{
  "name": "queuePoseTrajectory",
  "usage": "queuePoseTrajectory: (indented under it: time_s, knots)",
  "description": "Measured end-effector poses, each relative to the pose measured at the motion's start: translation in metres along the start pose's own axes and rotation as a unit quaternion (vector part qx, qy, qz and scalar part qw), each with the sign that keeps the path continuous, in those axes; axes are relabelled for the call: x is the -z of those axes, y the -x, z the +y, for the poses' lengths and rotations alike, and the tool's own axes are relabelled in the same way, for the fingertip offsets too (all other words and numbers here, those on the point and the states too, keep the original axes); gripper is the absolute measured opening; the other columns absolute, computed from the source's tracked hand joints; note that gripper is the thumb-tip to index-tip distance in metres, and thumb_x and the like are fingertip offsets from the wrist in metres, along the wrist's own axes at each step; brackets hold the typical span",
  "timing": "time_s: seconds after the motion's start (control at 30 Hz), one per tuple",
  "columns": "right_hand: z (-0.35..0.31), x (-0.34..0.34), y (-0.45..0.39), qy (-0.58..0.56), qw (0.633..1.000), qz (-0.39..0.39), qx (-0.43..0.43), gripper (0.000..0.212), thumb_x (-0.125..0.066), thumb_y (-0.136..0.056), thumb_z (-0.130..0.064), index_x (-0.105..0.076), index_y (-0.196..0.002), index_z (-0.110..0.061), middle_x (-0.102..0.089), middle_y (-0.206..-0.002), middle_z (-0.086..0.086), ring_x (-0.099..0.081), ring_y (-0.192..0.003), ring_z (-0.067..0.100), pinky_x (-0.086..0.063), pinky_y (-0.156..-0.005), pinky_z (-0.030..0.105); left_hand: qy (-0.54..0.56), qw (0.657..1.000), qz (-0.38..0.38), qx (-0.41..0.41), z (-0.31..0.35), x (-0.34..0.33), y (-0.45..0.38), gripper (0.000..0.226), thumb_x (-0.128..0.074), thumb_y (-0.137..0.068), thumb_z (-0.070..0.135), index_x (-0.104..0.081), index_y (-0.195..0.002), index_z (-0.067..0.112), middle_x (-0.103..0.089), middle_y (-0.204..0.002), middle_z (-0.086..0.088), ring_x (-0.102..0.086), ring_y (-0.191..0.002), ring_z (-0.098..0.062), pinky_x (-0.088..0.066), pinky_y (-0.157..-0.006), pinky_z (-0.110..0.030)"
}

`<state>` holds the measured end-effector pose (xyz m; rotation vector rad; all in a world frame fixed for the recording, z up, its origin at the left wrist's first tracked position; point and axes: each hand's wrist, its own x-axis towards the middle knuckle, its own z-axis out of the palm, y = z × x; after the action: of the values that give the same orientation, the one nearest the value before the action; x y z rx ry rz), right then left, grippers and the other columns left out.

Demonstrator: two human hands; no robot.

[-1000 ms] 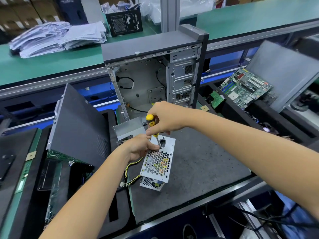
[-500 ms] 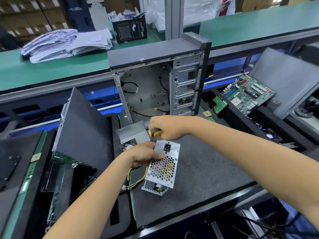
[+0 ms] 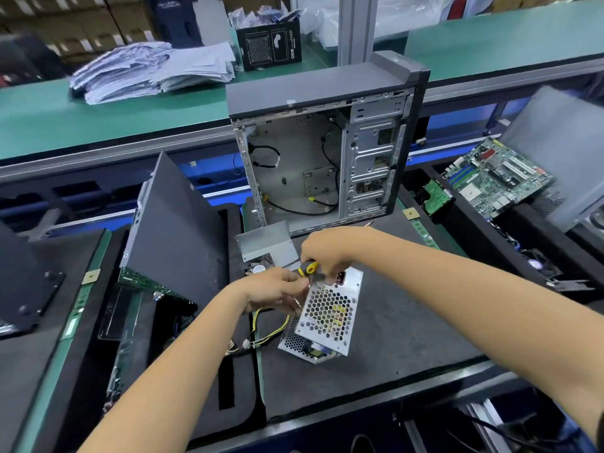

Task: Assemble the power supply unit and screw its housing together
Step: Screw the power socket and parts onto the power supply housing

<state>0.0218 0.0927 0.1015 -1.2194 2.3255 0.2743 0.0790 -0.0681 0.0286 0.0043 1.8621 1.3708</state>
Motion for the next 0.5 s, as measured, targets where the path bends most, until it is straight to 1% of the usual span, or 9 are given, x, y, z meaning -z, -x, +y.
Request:
queuePoseTrajectory:
  time_s: [0.03, 0.07, 0.13, 0.2, 0.27, 0.33, 0.37, 0.43, 0.5]
  knots:
    - [0.001, 0.003, 0.003, 0.000, 1.000, -0.018, -0.007, 0.023, -0.079, -0.071, -0.016, -0.056, -0.068, -0.018, -0.058, -0.070, -0.002, -0.051, -0.065, 0.017, -0.033, -0.051, 0.027, -0.002, 1.000, 0.005, -0.001, -0.004, 0.002, 0.001, 0.041, -0.049, -0.099, 0.033, -0.064, -0.061, 0.028, -0.061, -0.060, 0.010, -0.067, -0.076, -0.013, -0.053, -0.077, -0.027]
    - [0.002, 0.004, 0.007, -0.001, 0.999, -0.037, -0.014, 0.026, -0.081, -0.070, -0.017, -0.055, -0.066, -0.018, -0.057, -0.067, -0.003, -0.049, -0.063, 0.015, -0.032, -0.051, 0.027, -0.011, 1.000, 0.027, -0.001, -0.008, 0.004, 0.000, 0.034, -0.055, -0.097, 0.031, -0.065, -0.064, 0.028, -0.061, -0.063, 0.009, -0.066, -0.078, -0.015, -0.053, -0.076, -0.027]
    - [0.004, 0.005, 0.014, 0.001, 0.997, -0.074, -0.016, 0.024, -0.082, -0.071, -0.018, -0.058, -0.068, -0.016, -0.054, -0.064, -0.004, -0.045, -0.062, 0.014, -0.031, -0.051, 0.027, -0.090, 0.990, 0.113, -0.004, -0.016, 0.007, -0.007, 0.012, -0.068, -0.089, 0.030, -0.066, -0.083, 0.020, -0.063, -0.075, 0.002, -0.061, -0.079, -0.015, -0.050, -0.074, -0.028]
    - [0.004, 0.007, 0.021, 0.013, 0.995, -0.095, -0.011, 0.020, -0.081, -0.073, -0.021, -0.063, -0.076, -0.012, -0.053, -0.065, -0.004, -0.043, -0.062, 0.013, -0.031, -0.052, 0.025, -0.196, 0.966, 0.168, 0.015, -0.022, 0.007, -0.017, 0.031, -0.073, -0.082, 0.039, -0.061, -0.095, 0.013, -0.061, -0.083, 0.001, -0.056, -0.081, -0.016, -0.044, -0.074, -0.027]
    - [0.001, 0.009, 0.026, 0.019, 0.994, -0.104, 0.005, 0.022, -0.081, -0.074, -0.023, -0.061, -0.074, -0.014, -0.053, -0.065, -0.005, -0.043, -0.062, 0.012, -0.031, -0.053, 0.023, -0.215, 0.965, 0.141, 0.042, -0.021, 0.001, -0.023, 0.041, -0.072, -0.079, 0.050, -0.059, -0.087, 0.012, -0.059, -0.079, -0.003, -0.053, -0.075, -0.018, -0.040, -0.070, -0.027]
    - [-0.005, 0.011, 0.030, 0.015, 0.993, -0.111, 0.021, 0.028, -0.080, -0.075, -0.023, -0.054, -0.065, -0.020, -0.053, -0.063, -0.007, -0.043, -0.060, 0.009, -0.032, -0.053, 0.022, -0.211, 0.970, 0.099, 0.067, -0.018, -0.003, -0.025, 0.044, -0.070, -0.080, 0.053, -0.061, -0.076, 0.010, -0.063, -0.072, -0.006, -0.058, -0.067, -0.017, -0.046, -0.062, -0.027]
    - [-0.008, 0.012, 0.030, 0.015, 0.993, -0.113, 0.026, 0.029, -0.080, -0.075, -0.023, -0.054, -0.064, -0.021, -0.054, -0.064, -0.007, -0.044, -0.060, 0.009, -0.032, -0.053, 0.022, -0.205, 0.972, 0.082, 0.077, -0.017, -0.003, -0.025, 0.042, -0.069, -0.082, 0.051, -0.062, -0.077, 0.009, -0.066, -0.072, -0.004, -0.062, -0.065, -0.014, -0.050, -0.059, -0.026]
    - [-0.012, 0.014, 0.031, 0.025, 0.992, -0.116, 0.029, 0.022, -0.081, -0.074, -0.024, -0.060, -0.071, -0.018, -0.058, -0.069, -0.005, -0.047, -0.065, 0.011, -0.032, -0.054, 0.022, -0.182, 0.979, 0.033, 0.085, -0.016, -0.002, -0.024, 0.026, -0.070, -0.085, 0.038, -0.063, -0.082, 0.013, -0.069, -0.079, 0.000, -0.066, -0.067, -0.011, -0.057, -0.063, -0.025]
    - [-0.013, 0.016, 0.034, 0.024, 0.992, -0.123, 0.028, 0.019, -0.081, -0.074, -0.023, -0.063, -0.074, -0.018, -0.059, -0.071, -0.004, -0.049, -0.070, 0.014, -0.032, -0.054, 0.022, -0.172, 0.981, 0.002, 0.087, -0.014, -0.001, -0.021, 0.013, -0.070, -0.088, 0.024, -0.062, -0.084, 0.013, -0.071, -0.084, -0.003, -0.068, -0.071, -0.012, -0.058, -0.066, -0.025]
